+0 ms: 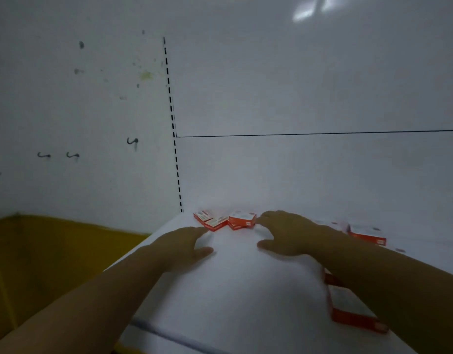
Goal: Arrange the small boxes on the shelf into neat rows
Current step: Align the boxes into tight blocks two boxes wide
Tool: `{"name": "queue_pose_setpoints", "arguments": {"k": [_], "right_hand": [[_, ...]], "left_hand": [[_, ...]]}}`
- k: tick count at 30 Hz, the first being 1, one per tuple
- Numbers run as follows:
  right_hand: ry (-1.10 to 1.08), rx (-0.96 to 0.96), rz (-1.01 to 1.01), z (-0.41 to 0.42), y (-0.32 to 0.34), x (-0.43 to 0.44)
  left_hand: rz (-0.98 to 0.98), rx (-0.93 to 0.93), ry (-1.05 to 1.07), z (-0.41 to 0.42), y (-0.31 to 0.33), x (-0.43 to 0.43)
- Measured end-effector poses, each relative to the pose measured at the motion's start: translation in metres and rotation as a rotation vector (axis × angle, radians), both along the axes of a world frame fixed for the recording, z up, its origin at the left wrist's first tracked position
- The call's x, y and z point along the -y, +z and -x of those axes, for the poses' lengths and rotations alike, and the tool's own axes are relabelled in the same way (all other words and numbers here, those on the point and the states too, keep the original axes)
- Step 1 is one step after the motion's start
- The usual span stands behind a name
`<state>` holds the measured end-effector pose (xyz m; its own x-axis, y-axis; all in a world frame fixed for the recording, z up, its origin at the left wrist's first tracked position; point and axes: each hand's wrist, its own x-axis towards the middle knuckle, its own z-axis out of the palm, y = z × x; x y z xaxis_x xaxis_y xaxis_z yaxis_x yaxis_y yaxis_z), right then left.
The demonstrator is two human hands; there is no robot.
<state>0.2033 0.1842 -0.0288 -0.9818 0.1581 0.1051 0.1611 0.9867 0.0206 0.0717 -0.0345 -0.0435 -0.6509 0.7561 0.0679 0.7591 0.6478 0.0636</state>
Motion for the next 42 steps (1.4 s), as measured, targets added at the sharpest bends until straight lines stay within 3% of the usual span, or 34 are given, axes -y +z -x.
{"name": "queue_pose_setpoints", "arguments": {"k": [8,15,18,28,35,42], "right_hand": [[-0.125,-0.042,0.150,0.087,-0.015,-0.039],[-0.162,-0.099,0.254,0.104,-0.017,-0.042],[-0.151,-0.168,0.209,0.090,-0.013,-0.038],[-0.185,-0.442,-0.056,0.006,0.016,-0.012],[-0.355,-0.439,-0.151,-0.078,0.030,0.016],[-0.531,-0.440,-0.168,-0.163,0.038,0.023]], "left_hand": [[-0.273,-0.098,0.054,0.063,-0.011,-0.048],[-0.292,-0.099,0.153,0.086,-0.021,-0.071],[-0.359,-0.047,0.145,0.087,-0.021,-0.074],[-0.521,-0.130,-0.189,0.081,0.003,-0.015],[-0.637,-0.246,-0.487,0.024,0.030,-0.023],[-0.659,-0.206,-0.654,-0.038,0.033,-0.045]]}}
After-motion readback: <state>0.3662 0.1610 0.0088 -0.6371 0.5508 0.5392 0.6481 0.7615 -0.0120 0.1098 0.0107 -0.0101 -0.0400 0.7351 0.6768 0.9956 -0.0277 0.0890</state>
